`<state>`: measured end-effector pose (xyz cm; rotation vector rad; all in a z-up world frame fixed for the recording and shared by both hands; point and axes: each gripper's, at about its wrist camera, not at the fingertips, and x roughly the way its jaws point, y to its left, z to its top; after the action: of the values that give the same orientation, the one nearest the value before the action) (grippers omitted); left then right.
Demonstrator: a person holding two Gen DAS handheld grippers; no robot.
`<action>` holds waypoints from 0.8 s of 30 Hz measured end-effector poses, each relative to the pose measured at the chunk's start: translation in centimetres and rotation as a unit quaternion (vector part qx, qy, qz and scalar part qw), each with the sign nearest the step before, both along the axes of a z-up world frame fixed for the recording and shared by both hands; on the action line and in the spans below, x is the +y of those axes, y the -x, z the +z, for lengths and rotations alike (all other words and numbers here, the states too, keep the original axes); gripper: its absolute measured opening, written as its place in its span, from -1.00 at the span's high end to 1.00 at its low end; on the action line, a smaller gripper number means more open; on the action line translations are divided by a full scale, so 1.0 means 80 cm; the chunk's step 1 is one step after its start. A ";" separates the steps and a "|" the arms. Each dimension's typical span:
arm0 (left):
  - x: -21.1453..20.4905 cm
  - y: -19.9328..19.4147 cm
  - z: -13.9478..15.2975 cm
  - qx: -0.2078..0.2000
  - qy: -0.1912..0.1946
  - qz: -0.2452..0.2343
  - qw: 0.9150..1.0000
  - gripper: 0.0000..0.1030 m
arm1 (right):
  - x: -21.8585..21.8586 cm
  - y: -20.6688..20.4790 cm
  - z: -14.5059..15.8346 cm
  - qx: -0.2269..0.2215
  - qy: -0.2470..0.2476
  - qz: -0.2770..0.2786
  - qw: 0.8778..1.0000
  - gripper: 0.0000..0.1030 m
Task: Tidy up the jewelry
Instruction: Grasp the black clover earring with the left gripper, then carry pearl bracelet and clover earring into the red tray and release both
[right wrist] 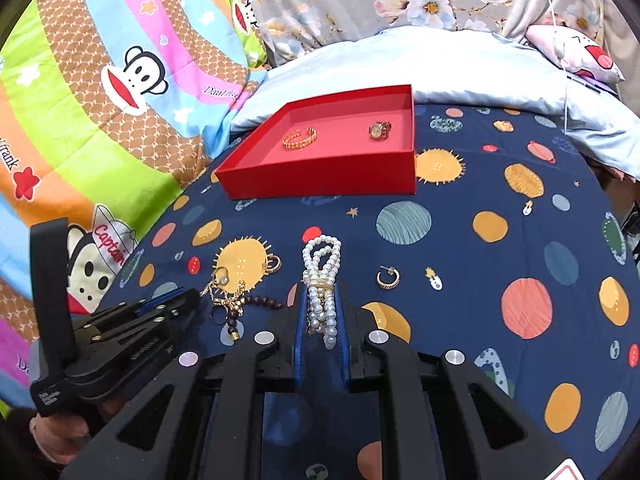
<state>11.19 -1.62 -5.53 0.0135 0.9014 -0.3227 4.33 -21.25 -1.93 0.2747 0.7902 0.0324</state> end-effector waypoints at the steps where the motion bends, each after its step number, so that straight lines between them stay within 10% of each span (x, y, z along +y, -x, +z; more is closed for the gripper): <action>1: 0.002 0.002 0.005 -0.002 0.004 0.000 1.000 0.77 | 0.000 0.002 0.002 -0.002 0.001 0.000 1.000 0.76; 24: 0.003 0.035 0.153 -0.095 0.068 -0.043 0.992 0.77 | -0.001 0.037 0.054 -0.046 0.002 0.000 0.999 0.76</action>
<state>8.41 -1.37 6.72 -0.0422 0.6900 -0.4547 1.40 -21.37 2.42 0.2666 0.6991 0.0434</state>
